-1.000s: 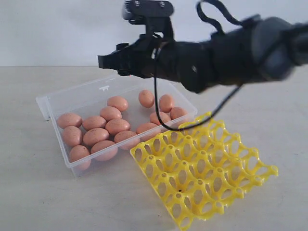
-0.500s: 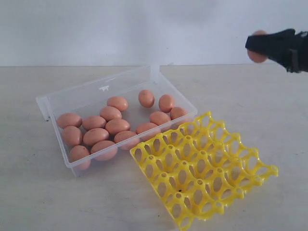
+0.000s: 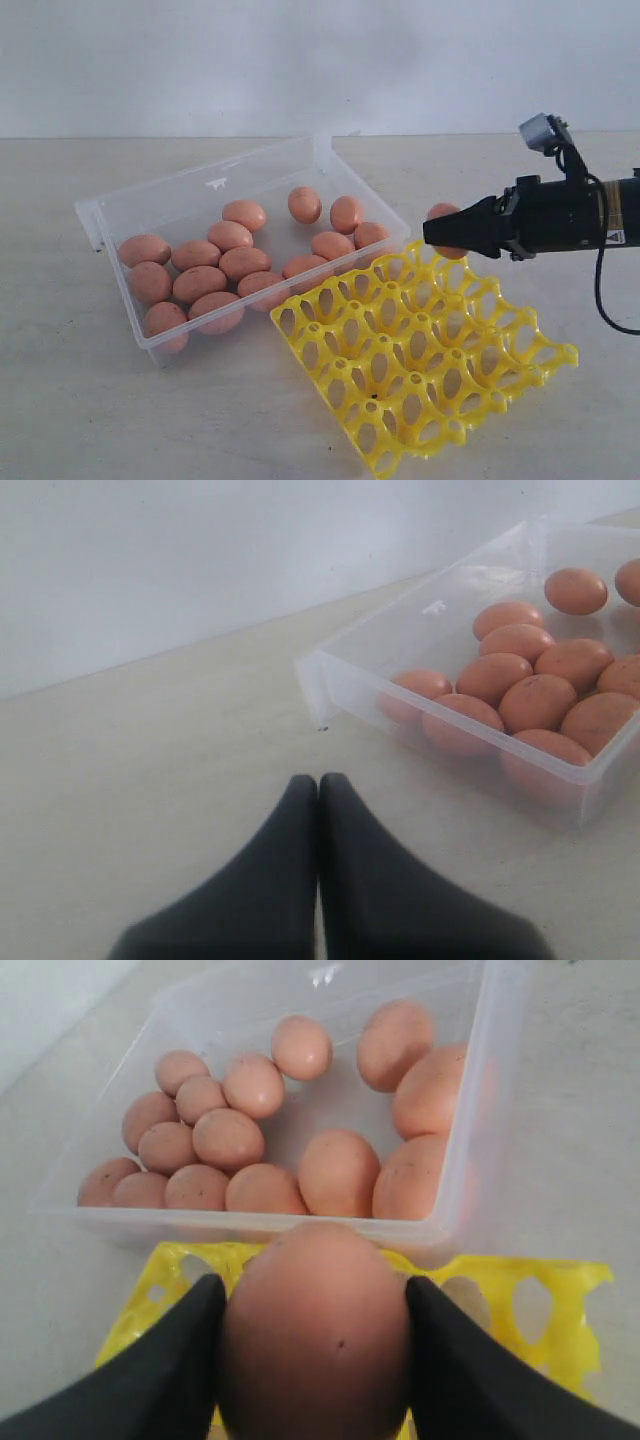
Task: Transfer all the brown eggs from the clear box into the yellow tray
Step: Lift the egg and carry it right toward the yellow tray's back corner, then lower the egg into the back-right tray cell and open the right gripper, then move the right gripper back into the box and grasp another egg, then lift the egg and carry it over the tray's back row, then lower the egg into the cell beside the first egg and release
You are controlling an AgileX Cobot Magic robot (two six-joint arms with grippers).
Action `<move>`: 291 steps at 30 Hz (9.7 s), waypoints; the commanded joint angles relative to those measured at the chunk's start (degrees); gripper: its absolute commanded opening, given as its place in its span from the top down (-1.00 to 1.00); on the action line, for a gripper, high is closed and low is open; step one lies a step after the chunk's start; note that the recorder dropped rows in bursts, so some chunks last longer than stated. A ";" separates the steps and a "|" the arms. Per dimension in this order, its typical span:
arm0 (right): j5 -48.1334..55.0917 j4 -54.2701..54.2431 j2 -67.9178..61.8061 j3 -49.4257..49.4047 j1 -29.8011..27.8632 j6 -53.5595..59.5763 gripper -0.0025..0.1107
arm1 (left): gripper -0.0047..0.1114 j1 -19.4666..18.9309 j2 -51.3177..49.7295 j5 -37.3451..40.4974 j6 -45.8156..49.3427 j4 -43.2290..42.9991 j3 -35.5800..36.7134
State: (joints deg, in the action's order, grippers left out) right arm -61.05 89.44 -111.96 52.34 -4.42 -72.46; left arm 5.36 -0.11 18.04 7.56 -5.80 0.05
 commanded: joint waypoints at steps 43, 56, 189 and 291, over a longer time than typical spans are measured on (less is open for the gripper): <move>9.45 -18.55 -5.88 0.30 4.99 20.58 -0.05 | 0.99 0.06 0.11 -0.51 0.02 0.45 -0.05; 9.46 -23.37 11.47 0.40 4.99 20.05 0.00 | 0.99 0.06 0.11 -0.51 0.02 0.45 -0.05; -4.34 -22.47 21.26 -9.21 -12.79 -2.28 0.96 | 0.99 -0.04 0.11 -0.48 0.02 0.45 -0.05; 83.59 6.59 50.51 -3.72 22.69 -10.07 0.96 | 0.99 -0.04 0.11 -0.48 0.02 0.45 -0.05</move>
State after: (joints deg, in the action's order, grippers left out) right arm 5.61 100.02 -60.30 47.86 14.60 -88.86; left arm 5.36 -0.11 18.04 7.56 -5.80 0.05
